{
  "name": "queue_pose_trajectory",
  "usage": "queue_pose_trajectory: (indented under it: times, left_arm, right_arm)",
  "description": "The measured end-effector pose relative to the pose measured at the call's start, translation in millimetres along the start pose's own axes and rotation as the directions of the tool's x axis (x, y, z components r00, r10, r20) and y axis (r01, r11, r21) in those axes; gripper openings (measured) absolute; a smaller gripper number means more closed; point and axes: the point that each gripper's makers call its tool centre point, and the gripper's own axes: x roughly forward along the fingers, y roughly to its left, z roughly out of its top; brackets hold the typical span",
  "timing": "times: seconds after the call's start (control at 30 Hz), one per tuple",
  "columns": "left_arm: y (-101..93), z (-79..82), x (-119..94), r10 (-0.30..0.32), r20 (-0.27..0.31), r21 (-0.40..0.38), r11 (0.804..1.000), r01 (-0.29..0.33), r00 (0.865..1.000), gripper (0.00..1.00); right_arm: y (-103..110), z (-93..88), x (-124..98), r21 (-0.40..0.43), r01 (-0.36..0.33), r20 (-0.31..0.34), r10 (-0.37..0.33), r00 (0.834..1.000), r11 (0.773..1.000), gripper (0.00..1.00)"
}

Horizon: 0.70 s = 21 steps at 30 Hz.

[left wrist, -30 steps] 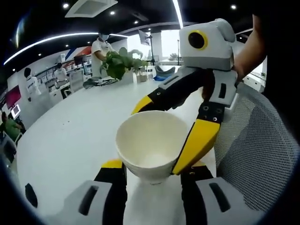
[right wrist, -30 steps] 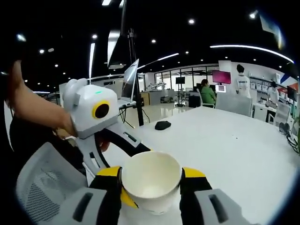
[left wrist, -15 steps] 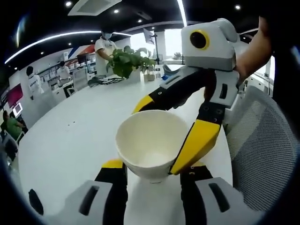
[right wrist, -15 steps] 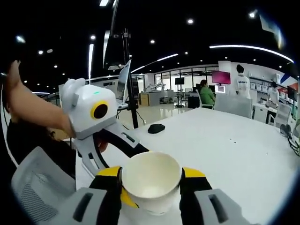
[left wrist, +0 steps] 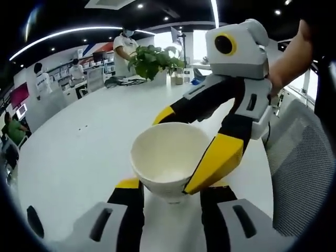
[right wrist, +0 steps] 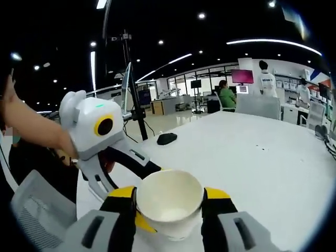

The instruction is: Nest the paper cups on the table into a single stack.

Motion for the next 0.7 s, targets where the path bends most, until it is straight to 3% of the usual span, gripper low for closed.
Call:
queue_pose_trajectory:
  times: [0.23,0.7]
  left_arm:
    - [14.3,-4.2,3,0.018,0.002,-0.030,0.999,-0.018,1.000,0.38]
    - [11.2,-4.3,5,0.016,0.001,-0.041,0.999,-0.016,1.000,0.40]
  right_arm:
    - [-6,3.6,4,0.024,0.013,0.004,-0.013,1.000,1.000,0.49]
    - [-18,0.3,8,0.054,0.031,-0.015,-0.030,0.999,0.998,0.51]
